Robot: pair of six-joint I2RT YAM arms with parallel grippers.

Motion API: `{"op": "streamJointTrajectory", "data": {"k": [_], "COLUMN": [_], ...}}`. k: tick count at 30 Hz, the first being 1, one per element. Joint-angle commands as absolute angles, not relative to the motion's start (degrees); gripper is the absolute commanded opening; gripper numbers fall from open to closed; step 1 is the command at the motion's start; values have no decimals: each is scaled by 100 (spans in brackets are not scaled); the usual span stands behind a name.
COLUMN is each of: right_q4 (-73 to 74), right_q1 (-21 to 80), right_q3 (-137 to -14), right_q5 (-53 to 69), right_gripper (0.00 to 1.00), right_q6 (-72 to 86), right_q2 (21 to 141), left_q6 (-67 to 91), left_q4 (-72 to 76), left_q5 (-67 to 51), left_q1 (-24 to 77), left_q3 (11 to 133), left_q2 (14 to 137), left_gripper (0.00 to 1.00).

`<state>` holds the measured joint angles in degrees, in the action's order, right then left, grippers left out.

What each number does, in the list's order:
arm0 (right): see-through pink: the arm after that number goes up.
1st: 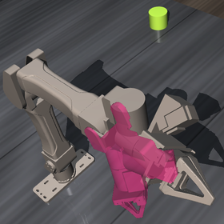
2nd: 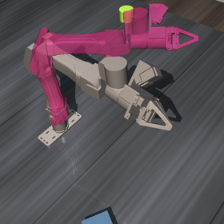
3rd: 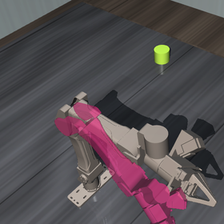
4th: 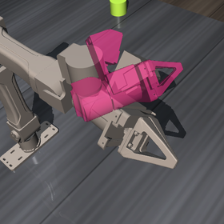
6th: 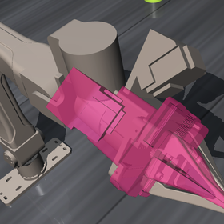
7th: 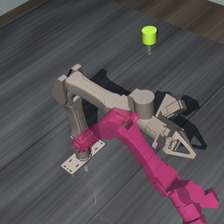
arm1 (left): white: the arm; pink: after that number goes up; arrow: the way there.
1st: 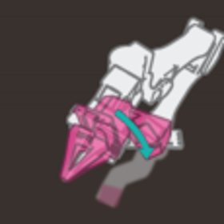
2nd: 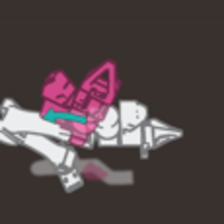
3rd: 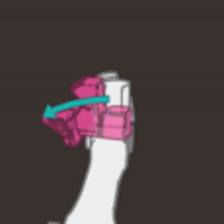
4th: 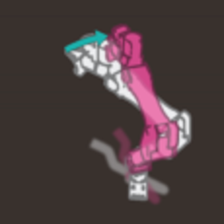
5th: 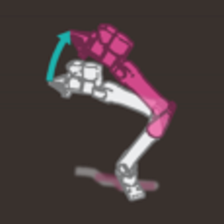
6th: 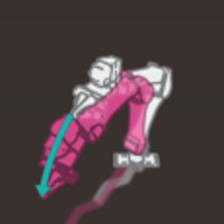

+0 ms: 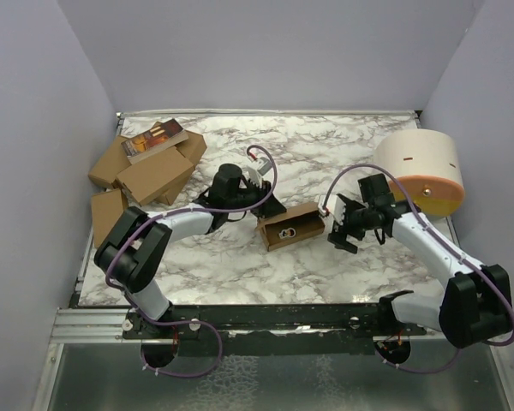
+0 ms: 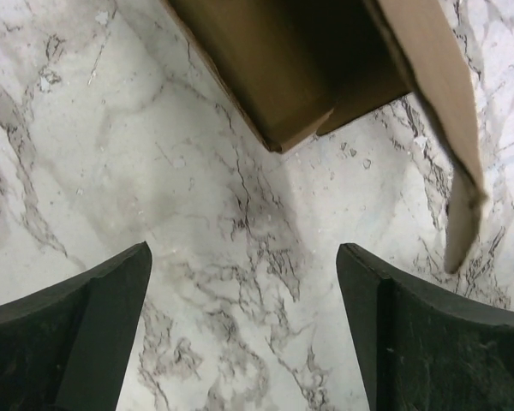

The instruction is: Fold the paper box

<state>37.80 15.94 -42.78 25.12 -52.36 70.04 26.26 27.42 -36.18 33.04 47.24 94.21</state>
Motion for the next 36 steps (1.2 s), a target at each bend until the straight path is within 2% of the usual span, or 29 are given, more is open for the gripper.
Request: {"op": "streamJointTrajectory", "data": {"k": [1,6,11,13,20,25,31,36], "right_q4": [4789,5627,6625,6917,7550,6641,5366,4989], "right_q1": [1452,1458,1455,1457,1457,1514,1647,1847], "right_q3": [-4767,-5414,-6220,-6489,-6925,-6757,-6584,-6589], "right_q5": [2977,3823,4760,5101,5616,5969,5899,5692], "right_gripper": [87,70,45,38,35,35,14,8], "right_q6": [-5850,-6027,-6324,-6440,-6898,-5876,-4656,-4256], "right_q2": [6959,7126,7616,7732,7841,7886,8415,8909], "left_q6": [2271,2114,2063,2074,2110,2200,2452,2704], "left_q4": [2386,2133,2061,2078,2156,2281,2367,2128], "left_q5": [-3740,-3652,-3537,-3504,-3437,-3437,-3330,-3068], "left_q1": [3446,3569,3612,3614,3612,3629,3648,3634], "left_q3": [4940,4992,4888,4833,4749,4736,4746,4939], "left_q2": [9615,9686,9879,9879,9866,9906,9754,9334], "left_gripper": [23,21,20,20,20,20,22,25]}}
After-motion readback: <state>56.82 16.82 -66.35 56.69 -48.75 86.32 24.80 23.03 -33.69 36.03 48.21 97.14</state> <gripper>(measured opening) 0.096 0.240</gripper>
